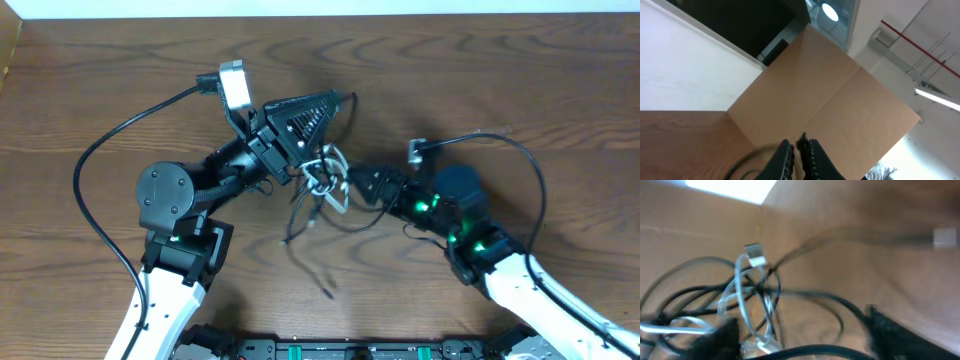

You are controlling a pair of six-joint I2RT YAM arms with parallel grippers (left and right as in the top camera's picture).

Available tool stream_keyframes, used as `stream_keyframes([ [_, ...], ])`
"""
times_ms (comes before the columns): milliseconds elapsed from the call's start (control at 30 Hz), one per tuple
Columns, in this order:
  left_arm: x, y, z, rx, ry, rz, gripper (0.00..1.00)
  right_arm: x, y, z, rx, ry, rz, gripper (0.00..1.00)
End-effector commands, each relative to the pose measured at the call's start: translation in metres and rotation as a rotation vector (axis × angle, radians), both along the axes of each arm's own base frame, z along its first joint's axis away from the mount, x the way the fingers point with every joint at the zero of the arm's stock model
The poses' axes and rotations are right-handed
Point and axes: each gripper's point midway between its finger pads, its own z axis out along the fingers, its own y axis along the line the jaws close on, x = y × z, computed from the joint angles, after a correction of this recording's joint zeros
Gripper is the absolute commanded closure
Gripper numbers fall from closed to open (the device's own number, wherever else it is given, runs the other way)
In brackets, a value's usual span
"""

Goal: Untangle cables
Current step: 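Reach the right gripper left toward the cables held by the left gripper, then lower the cable bundle with the left gripper and withdraw the right gripper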

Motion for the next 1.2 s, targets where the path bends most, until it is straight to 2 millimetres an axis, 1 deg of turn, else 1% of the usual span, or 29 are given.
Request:
stream_keyframes([
  [0, -0.004, -0.001, 0.003, 0.004, -0.011, -0.011, 0.88, -0.011, 0.016, 0.001, 0.017, 0.005, 0.064, 0.53],
  [67, -0.002, -0.003, -0.005, 0.027, 0.016, -0.017, 0.87, -0.010, 0.020, 0.007, 0.021, -0.041, 0.078, 0.75],
  [100, 0.000, -0.005, -0.013, 0.041, 0.047, -0.025, 0.86, -0.007, 0.020, 0.014, 0.012, -0.105, 0.088, 0.85],
  [133, 0.001, -0.006, -0.017, 0.049, 0.068, -0.032, 0.86, -0.004, 0.020, 0.018, 0.000, -0.156, 0.095, 0.97],
  [200, 0.002, -0.009, -0.028, 0.071, 0.113, -0.052, 0.86, 0.001, 0.018, 0.027, -0.033, -0.271, 0.114, 0.99],
  [300, 0.001, -0.014, -0.042, 0.100, 0.170, -0.087, 0.83, 0.011, 0.010, 0.034, -0.075, -0.378, 0.107, 0.99],
  [333, 0.000, -0.015, -0.046, 0.109, 0.186, -0.096, 0.77, 0.015, 0.005, 0.036, -0.085, -0.399, 0.097, 0.99],
  [433, -0.001, -0.017, -0.062, 0.162, 0.211, -0.108, 0.70, 0.031, -0.015, 0.041, -0.099, -0.422, 0.035, 0.99],
  [500, 0.000, -0.017, -0.077, 0.220, 0.217, -0.101, 0.65, 0.037, -0.026, 0.043, -0.099, -0.422, 0.011, 0.99],
  [533, 0.000, -0.017, -0.086, 0.259, 0.213, -0.093, 0.55, 0.038, -0.029, 0.043, -0.095, -0.419, 0.014, 0.98],
  [567, 0.002, -0.015, -0.096, 0.298, 0.212, -0.080, 0.31, 0.037, -0.031, 0.043, -0.089, -0.412, 0.025, 0.93],
  [600, 0.006, -0.010, -0.110, 0.343, 0.235, -0.047, 0.14, 0.036, -0.032, 0.040, -0.086, -0.398, 0.040, 0.89],
  [633, 0.013, -0.002, -0.124, 0.373, 0.289, 0.002, 0.10, 0.034, -0.032, 0.035, -0.089, -0.375, 0.051, 0.85],
  [700, 0.029, 0.022, -0.159, 0.435, 0.450, 0.155, 0.08, 0.031, -0.034, 0.022, -0.110, -0.317, 0.057, 0.79],
  [767, 0.039, 0.054, -0.196, 0.521, 0.603, 0.340, 0.08, 0.026, -0.037, 0.007, -0.149, -0.271, 0.070, 0.75],
  [833, 0.037, 0.082, -0.227, 0.617, 0.724, 0.483, 0.08, 0.022, -0.039, -0.003, -0.187, -0.252, 0.090, 0.70],
  [867, 0.030, 0.091, -0.240, 0.652, 0.787, 0.516, 0.07, 0.019, -0.040, -0.009, -0.205, -0.239, 0.101, 0.68],
  [900, 0.022, 0.096, -0.250, 0.664, 0.857, 0.530, 0.07, 0.017, -0.041, -0.014, -0.219, -0.225, 0.109, 0.66],
  [1000, 0.006, 0.109, -0.270, 0.690, 0.996, 0.577, 0.07, 0.013, -0.048, -0.030, -0.271, -0.161, 0.093, 0.62],
  [1033, 0.002, 0.117, -0.275, 0.701, 1.031, 0.617, 0.07, 0.013, -0.051, -0.035, -0.288, -0.145, 0.080, 0.62],
  [1100, -0.006, 0.140, -0.287, 0.692, 1.145, 0.764, 0.07, 0.013, -0.058, -0.044, -0.324, -0.112, 0.054, 0.60],
  [1167, -0.014, 0.152, -0.296, 0.627, 1.267, 0.868, 0.07, 0.013, -0.060, -0.047, -0.336, -0.100, 0.047, 0.60],
])
